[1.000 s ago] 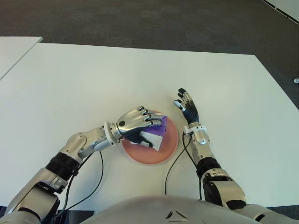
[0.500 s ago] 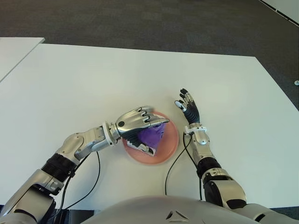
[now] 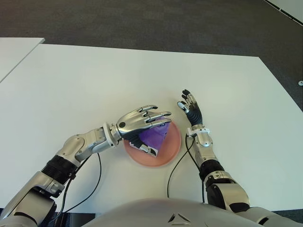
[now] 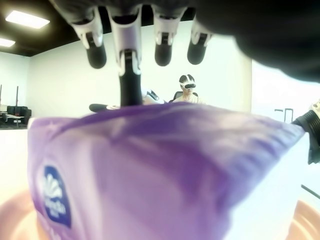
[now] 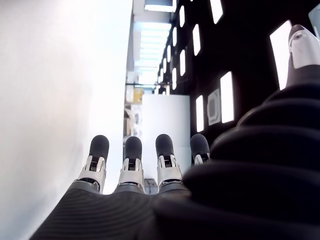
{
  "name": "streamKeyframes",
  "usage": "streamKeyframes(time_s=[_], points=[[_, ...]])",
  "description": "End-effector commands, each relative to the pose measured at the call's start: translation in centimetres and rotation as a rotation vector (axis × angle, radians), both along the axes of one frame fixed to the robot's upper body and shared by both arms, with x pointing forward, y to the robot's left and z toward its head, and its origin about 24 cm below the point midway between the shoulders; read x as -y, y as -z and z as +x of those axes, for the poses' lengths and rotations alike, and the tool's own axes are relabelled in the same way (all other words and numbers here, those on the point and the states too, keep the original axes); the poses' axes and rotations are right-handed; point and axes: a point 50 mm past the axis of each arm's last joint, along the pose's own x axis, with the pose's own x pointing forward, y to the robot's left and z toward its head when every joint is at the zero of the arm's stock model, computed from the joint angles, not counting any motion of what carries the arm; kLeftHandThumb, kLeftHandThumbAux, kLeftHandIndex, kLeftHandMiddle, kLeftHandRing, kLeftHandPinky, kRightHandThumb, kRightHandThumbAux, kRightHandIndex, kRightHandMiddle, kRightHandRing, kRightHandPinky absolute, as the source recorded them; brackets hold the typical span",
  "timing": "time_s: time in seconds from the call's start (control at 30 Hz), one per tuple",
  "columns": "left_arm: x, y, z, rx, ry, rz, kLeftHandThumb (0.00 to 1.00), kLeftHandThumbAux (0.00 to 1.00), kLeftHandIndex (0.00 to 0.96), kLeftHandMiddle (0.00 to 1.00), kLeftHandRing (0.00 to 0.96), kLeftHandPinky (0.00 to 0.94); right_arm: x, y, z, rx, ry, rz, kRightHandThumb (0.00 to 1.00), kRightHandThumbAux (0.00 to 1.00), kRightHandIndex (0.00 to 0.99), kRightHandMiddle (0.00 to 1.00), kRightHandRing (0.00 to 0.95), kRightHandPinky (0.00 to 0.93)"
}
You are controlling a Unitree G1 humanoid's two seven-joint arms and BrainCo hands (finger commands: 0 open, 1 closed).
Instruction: Put the tissue paper into the plate.
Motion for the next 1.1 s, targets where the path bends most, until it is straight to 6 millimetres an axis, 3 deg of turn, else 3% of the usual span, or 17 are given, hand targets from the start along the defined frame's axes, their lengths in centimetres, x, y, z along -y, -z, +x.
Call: streamKeyframes(time_s=[0.03,0.43,0.7,0.83,0.93,1.0,1.1], points=[[-0.5,0.5,-0.2,-0.032,-0.018,-0.005,0.119,0.191,0.0,0.0,0.0,0.0,0.3,5.8,-4.4,-0.31,0.029,0.025,0.0,0.504,0.0,0.0,0.0,0.0],[-0.6,0.4,-0.2,-0.042,-0.036,-0.021,0.129,0.189,0.0,0.0,0.0,0.0,0.3,5.8,-4.5,-0.318,0.02,0.019,0.018,0.488,0.0,0.0,0.0,0.0],[-1.0,-0.6,0.3,-0.051,-0.042,-0.101,0.142,0.213,0.0,0.0,0.0,0.0,0.3,5.8,-4.5,-0.31,0.009,0.013,0.002,0.533,0.0,0.0,0.0,0.0],[-1.8,-3.5,1.6,-0.098,-0.044,-0.215,0.17,0.214,0.0,0.0,0.0,0.0,0.2,5.8,-4.5,-0.31,0.015,0.018,0.0,0.557,0.0,0.0,0.0,0.0],[-2.5,-4.5,1.5,-0.134,-0.046,-0.269,0.187,0.213,0.0,0.0,0.0,0.0,0.2,5.8,-4.5,-0.31,0.017,0.018,0.0,0.567,0.0,0.0,0.0,0.0],[-3.6,-4.9,1.2,-0.251,-0.063,-0.392,0.184,0.217,0.0,0.0,0.0,0.0,0.0,5.7,-4.4,-0.309,0.018,0.019,0.0,0.573,0.0,0.0,0.0,0.0],[-5.4,-4.3,4.6,-0.466,-0.222,-0.644,0.166,0.232,0.0,0.0,0.0,0.0,0.0,5.6,-4.4,-0.308,0.022,0.02,0.0,0.586,0.0,0.0,0.0,0.0]])
